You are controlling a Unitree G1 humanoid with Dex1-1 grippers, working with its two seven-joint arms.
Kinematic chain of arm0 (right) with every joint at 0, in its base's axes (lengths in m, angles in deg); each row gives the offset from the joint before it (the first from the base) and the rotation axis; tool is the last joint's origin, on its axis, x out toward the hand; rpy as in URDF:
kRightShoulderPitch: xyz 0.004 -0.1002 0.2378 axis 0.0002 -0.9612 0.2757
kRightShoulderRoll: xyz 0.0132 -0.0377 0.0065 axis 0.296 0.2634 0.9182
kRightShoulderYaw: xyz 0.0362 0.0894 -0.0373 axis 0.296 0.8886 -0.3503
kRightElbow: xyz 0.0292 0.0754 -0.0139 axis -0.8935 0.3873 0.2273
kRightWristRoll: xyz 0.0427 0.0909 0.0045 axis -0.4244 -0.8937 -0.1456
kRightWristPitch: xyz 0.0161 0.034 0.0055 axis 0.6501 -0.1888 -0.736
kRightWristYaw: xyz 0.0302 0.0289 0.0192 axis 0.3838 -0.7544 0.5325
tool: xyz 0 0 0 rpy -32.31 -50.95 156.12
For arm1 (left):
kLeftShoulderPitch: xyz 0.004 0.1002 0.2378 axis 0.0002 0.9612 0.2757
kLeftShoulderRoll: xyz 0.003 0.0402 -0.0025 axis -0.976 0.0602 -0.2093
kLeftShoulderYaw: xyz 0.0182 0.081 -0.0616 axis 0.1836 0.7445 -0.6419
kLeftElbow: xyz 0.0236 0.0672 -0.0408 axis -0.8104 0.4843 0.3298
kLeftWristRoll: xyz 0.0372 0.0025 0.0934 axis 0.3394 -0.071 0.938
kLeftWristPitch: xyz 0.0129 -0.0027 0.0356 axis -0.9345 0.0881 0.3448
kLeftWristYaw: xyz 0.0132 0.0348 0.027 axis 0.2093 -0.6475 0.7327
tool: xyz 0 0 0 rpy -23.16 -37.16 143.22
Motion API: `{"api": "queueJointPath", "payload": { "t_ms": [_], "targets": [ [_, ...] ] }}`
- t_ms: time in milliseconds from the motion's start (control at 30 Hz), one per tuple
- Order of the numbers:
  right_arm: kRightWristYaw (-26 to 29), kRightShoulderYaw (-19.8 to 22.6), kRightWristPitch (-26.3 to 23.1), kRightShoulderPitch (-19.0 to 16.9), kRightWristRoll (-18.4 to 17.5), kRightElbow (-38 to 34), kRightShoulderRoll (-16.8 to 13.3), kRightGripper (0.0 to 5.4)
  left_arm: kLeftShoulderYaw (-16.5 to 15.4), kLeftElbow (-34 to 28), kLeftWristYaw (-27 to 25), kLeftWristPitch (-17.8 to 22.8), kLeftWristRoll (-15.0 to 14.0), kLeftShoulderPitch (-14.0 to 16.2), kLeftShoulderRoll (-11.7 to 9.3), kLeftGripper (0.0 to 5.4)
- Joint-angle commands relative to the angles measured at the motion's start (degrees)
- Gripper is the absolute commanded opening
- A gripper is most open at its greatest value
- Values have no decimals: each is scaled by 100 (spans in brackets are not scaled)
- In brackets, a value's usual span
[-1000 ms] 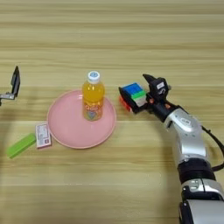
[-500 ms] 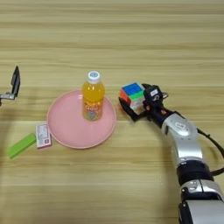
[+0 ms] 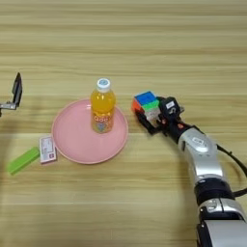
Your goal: Move the objects on the table
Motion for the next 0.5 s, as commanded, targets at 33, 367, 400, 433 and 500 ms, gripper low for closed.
{"api": "queueJointPath", "payload": {
  "t_ms": [33, 367, 400, 433, 500],
  "targets": [
    [22, 34, -42, 75, -37, 45, 26, 393, 14, -85, -29, 20, -20, 7, -23, 540],
    [-16, 28, -71, 86, -7, 123, 27, 334, 13, -128, -33, 33, -21, 32, -26, 540],
    [-20, 30, -68, 89, -8, 127, 27, 334, 14, -129, -33, 34, -19, 33, -26, 540],
    [-24, 33, -64, 95, -9, 128, 27, 334, 15, -130, -33, 35, -18, 33, -26, 540],
    [-26, 41, -53, 99, -17, 115, 23, 334, 18, -146, -30, 42, -14, 38, -23, 540]
  ]
}}
